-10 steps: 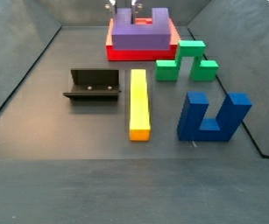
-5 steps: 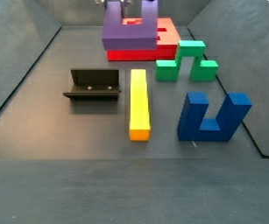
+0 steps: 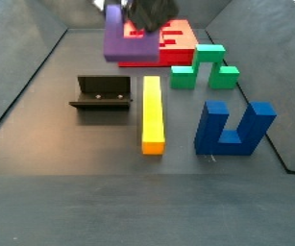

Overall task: Pick up the purple object. Move up. Place the purple object on the fixture. Regrasp the purple object. Move to above the board. Insert the purple object.
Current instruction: Place the purple object on the fixture.

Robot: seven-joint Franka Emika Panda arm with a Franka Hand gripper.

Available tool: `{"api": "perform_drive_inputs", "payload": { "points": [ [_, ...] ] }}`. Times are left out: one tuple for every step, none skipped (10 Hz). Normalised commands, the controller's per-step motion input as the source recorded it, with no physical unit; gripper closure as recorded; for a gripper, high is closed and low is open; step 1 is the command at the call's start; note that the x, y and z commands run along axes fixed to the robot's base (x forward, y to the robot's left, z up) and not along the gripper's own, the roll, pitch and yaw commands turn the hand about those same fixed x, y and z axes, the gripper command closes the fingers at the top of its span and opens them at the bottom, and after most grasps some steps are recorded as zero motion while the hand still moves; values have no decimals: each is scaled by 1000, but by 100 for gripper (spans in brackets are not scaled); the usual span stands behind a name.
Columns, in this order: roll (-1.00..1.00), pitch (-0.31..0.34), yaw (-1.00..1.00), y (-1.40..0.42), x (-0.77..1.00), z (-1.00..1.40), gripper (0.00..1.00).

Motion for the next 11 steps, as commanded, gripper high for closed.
{"api": "perform_drive_inputs", "payload": {
  "points": [
    [-377,0,34,160,1000,-351,100],
    [-126,0,17,111,911,-329,100],
    [0,0,0,0,751,-280,100],
    [6,0,0,0,0,0,100],
    [274,23,154,-57,537,-94,100],
    [271,20,140,0,966,-194,100],
    [243,0,149,0,957,-189,100],
    [240,0,171,0,891,-269,100],
    [83,0,0,0,909,-331,100],
    [0,0,0,0,874,-374,100],
    [-23,-54,-51,0,743,-391,100]
  ]
}}
